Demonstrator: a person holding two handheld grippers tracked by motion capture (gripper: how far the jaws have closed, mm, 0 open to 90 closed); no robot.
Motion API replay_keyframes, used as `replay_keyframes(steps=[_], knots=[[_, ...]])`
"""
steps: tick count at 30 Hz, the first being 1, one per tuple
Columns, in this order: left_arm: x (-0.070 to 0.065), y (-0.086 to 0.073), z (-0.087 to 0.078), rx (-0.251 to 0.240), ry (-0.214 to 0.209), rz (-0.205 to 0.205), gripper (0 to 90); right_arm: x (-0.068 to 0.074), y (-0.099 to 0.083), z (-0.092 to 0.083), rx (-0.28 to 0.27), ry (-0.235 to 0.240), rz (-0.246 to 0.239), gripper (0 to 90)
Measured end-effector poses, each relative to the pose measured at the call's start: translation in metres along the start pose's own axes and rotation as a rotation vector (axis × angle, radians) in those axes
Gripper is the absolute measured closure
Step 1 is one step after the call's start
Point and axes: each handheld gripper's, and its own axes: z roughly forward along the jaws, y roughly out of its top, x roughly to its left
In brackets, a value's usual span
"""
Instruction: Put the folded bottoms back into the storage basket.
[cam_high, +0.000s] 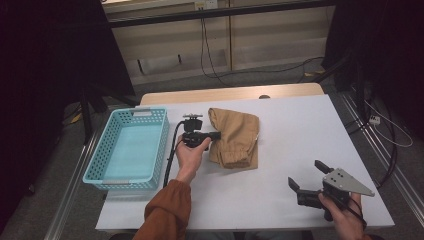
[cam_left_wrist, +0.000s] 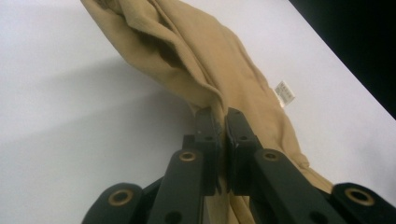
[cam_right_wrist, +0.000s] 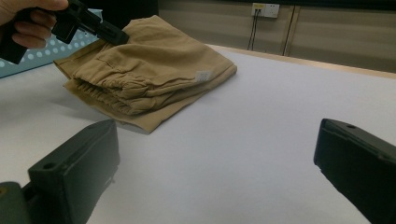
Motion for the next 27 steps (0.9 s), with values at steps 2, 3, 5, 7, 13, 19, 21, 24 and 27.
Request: replay_keyframes(steps=[2,3,5,7,13,19,21,24,27], knots=[[-0.002,0.001,-0.003,-0.003,-0.001,0.009,85.9,0.0,0.0,0.0,-0.004,0.0,-0.001,0.2],[-0.003,0.002,-0.004,-0.003,-0.004,0.014,85.9,0.0,0.0,0.0,-0.002,0.0,0.001,0.1],[-0.005,0.004,-0.006,-0.009,-0.011,0.02,86.0,0.0,0.0,0.0,-0.002,0.001,0.001,0.1],[-0.006,0.007,-0.008,-0.012,-0.016,0.023,86.0,-0.001,0.0,0.0,-0.001,0.0,0.008,0.1],[-0.01,0.007,-0.015,-0.015,-0.002,0.058,86.1,-0.001,0.001,-0.001,-0.018,-0.005,0.006,0.3],[-0.012,0.009,-0.021,-0.025,-0.016,0.075,86.1,-0.001,0.001,-0.001,-0.022,-0.005,0.004,0.3],[-0.014,0.01,-0.023,-0.028,-0.02,0.081,86.2,-0.001,0.001,-0.001,-0.026,-0.008,0.005,0.4],[-0.016,0.012,-0.026,-0.037,-0.025,0.089,86.2,-0.001,0.002,-0.002,-0.032,-0.009,0.004,0.4],[-0.018,0.015,-0.03,-0.046,-0.026,0.097,86.4,-0.001,0.002,-0.002,-0.033,-0.009,0.004,0.4]])
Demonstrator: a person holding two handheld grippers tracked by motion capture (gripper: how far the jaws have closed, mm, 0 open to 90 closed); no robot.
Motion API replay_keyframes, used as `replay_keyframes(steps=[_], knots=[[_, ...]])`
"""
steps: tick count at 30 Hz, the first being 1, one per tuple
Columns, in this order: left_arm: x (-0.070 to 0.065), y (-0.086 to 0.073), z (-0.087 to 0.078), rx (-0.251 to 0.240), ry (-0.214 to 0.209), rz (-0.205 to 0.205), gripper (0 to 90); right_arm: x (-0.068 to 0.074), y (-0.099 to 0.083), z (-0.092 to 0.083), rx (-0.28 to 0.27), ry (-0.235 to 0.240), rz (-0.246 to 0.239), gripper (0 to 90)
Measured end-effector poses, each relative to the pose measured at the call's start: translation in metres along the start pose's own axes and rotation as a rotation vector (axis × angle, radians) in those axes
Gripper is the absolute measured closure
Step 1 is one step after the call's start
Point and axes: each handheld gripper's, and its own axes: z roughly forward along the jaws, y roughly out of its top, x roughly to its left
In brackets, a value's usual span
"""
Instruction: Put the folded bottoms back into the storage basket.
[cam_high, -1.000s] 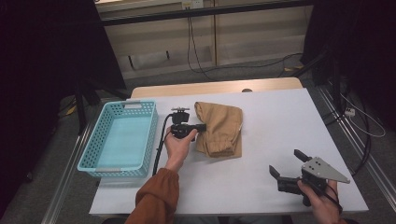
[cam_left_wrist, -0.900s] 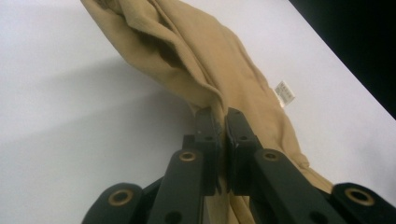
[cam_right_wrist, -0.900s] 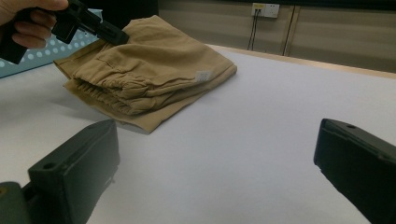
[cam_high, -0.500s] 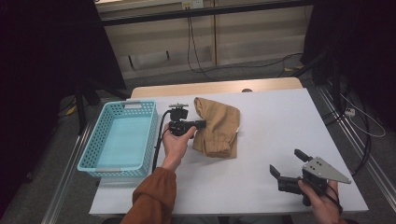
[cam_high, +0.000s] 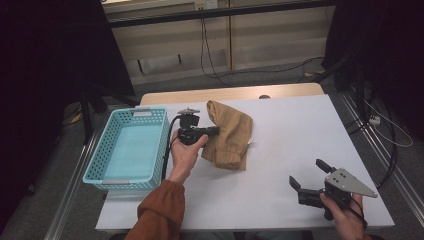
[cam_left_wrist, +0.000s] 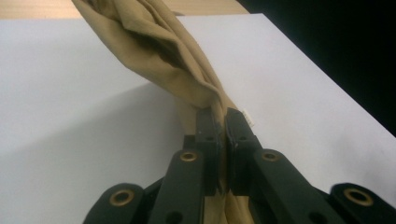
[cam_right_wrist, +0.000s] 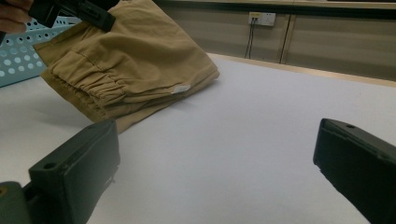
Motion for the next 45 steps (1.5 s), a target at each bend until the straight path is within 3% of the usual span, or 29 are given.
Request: replay_keyframes(steps=[14,25,30,35,39,45], knots=[[-0.005,0.005,-0.016,-0.02,-0.008,0.02,86.8,0.0,0.0,0.0,-0.002,0.001,-0.006,0.4],[-0.014,0.004,-0.032,-0.043,-0.019,0.06,86.9,0.001,0.0,0.0,0.0,0.001,-0.009,0.3],[-0.014,0.0,-0.038,-0.046,-0.016,0.071,86.9,0.001,0.0,0.0,-0.001,0.001,-0.007,0.4],[-0.01,-0.003,-0.045,-0.061,-0.023,0.055,86.9,0.0,0.0,0.0,0.0,-0.005,-0.005,0.0],[-0.011,0.0,-0.049,-0.071,-0.018,0.076,86.9,0.001,0.0,0.0,-0.002,-0.003,-0.008,0.0],[-0.01,0.003,-0.056,-0.088,-0.023,0.07,87.0,0.0,0.0,0.0,-0.003,-0.003,-0.006,0.1]])
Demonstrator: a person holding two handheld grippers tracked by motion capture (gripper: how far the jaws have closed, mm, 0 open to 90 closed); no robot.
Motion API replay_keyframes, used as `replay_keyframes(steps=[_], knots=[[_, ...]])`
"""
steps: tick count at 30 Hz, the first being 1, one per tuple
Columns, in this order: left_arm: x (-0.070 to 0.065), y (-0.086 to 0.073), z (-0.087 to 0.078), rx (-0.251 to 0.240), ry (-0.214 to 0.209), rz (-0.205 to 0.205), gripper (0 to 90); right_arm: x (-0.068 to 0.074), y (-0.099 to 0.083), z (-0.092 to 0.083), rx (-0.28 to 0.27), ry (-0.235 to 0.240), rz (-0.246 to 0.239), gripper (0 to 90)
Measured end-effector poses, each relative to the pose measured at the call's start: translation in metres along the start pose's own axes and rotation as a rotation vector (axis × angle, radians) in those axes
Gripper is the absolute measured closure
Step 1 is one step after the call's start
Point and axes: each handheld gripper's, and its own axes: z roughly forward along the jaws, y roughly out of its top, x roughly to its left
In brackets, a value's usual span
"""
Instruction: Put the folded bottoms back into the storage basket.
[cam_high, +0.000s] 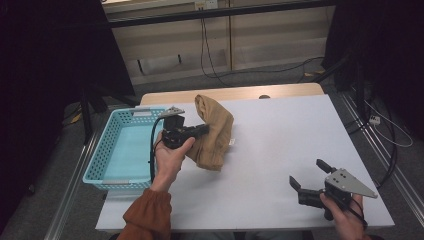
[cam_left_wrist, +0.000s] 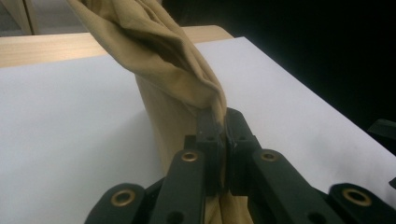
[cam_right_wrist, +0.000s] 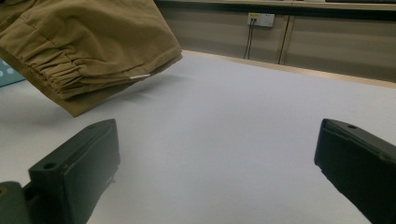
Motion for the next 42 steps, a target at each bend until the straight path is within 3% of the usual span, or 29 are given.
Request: replay_keyframes(steps=[13,29,37,42], knots=[[-0.002,0.007,-0.015,-0.026,-0.019,0.015,86.9,0.001,0.0,0.0,-0.001,0.002,0.003,0.1],[0.004,0.014,-0.037,-0.05,-0.008,0.005,86.9,0.001,0.0,-0.001,-0.004,0.004,0.002,0.1],[0.002,0.017,-0.05,-0.049,0.001,0.024,87.0,0.001,0.0,0.0,-0.003,0.003,0.002,0.1],[0.007,0.018,-0.063,-0.07,0.014,0.008,87.0,0.001,0.0,0.0,-0.002,0.003,0.003,0.1]])
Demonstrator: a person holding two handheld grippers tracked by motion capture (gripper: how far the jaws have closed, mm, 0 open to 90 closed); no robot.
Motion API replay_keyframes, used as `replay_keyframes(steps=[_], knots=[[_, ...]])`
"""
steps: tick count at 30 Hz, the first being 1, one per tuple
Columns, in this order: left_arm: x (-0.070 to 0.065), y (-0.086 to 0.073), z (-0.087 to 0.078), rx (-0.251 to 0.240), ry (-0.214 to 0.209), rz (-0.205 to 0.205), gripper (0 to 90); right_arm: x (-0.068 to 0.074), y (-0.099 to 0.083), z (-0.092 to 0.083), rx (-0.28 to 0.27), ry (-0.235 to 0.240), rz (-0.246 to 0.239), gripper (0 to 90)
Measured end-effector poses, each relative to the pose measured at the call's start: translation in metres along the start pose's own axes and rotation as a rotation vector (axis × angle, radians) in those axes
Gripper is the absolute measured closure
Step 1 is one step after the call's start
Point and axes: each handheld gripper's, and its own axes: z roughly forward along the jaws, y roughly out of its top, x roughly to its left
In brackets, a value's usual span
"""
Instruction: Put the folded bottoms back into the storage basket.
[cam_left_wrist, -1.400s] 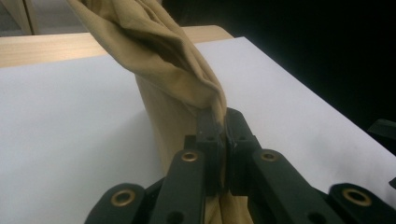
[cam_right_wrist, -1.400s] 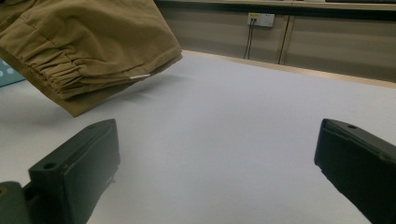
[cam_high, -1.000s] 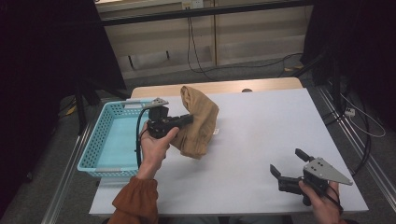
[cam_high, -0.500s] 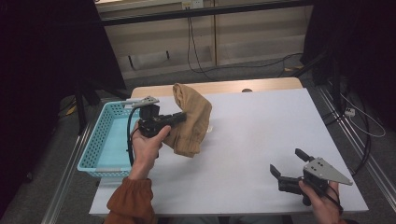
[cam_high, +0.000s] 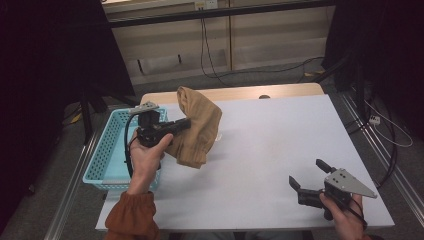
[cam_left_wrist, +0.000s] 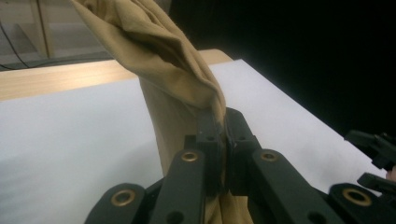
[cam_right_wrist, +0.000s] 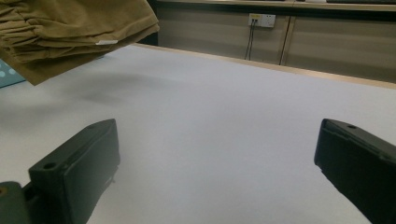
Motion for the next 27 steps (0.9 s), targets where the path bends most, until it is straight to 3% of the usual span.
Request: replay_keyframes(steps=[18,27], knots=[[0.01,0.01,-0.042,-0.081,0.015,-0.019,87.0,0.0,0.001,-0.002,-0.009,-0.002,-0.011,0.3],[0.018,0.009,-0.057,-0.094,0.038,-0.025,87.0,0.0,0.001,-0.002,-0.008,-0.005,-0.013,0.3]])
